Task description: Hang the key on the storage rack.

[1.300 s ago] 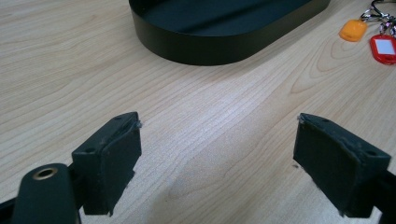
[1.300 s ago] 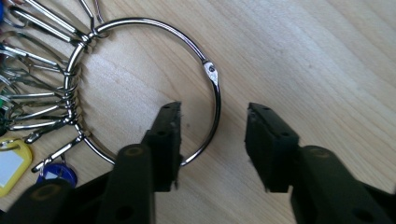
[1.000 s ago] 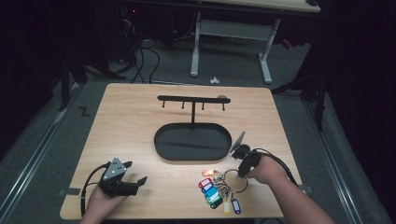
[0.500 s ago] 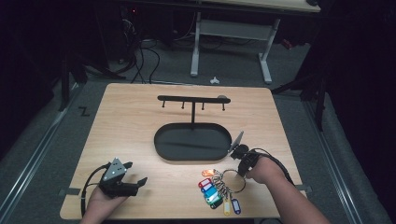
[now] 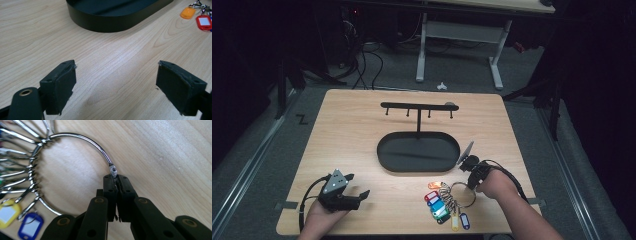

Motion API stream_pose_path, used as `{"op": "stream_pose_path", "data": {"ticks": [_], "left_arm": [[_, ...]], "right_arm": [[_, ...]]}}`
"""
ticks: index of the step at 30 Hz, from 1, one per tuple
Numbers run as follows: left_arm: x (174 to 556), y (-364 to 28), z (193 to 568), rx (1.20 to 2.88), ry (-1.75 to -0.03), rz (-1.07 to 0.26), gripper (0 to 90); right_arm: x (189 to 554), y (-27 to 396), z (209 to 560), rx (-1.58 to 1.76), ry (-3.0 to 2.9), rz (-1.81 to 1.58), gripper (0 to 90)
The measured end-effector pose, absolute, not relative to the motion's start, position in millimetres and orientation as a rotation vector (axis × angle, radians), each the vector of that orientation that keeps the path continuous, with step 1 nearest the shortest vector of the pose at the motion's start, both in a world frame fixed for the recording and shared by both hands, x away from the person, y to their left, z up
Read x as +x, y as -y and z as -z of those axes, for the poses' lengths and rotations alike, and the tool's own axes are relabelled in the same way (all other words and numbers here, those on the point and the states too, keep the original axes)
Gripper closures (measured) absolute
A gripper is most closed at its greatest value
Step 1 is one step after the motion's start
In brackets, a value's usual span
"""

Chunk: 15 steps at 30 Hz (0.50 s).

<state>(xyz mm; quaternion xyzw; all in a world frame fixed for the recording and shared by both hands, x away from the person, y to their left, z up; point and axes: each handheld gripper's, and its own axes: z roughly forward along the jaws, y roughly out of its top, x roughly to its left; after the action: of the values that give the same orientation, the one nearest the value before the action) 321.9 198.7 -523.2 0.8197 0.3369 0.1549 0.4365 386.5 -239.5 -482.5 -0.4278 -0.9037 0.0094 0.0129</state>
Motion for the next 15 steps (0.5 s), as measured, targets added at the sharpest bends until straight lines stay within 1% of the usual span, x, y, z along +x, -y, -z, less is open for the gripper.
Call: {"op": "stream_pose_path", "data": {"ticks": [11,14,15], "left_arm": [[322.1,-197.8,523.4,2.042,-0.835,-0.388,17.2],[322.3,-197.4,523.6,2.040,-0.834,-0.384,17.2],[322.3,-197.2,523.6,2.043,-0.832,-0.383,17.2]], "right_arm": [[373.2,245.5,414.3,-1.358,2.822,0.142,87.6],[371.7,245.3,405.6,-1.339,2.833,0.161,87.7],[370.3,245.2,395.9,-1.330,2.834,0.186,87.7]]}}
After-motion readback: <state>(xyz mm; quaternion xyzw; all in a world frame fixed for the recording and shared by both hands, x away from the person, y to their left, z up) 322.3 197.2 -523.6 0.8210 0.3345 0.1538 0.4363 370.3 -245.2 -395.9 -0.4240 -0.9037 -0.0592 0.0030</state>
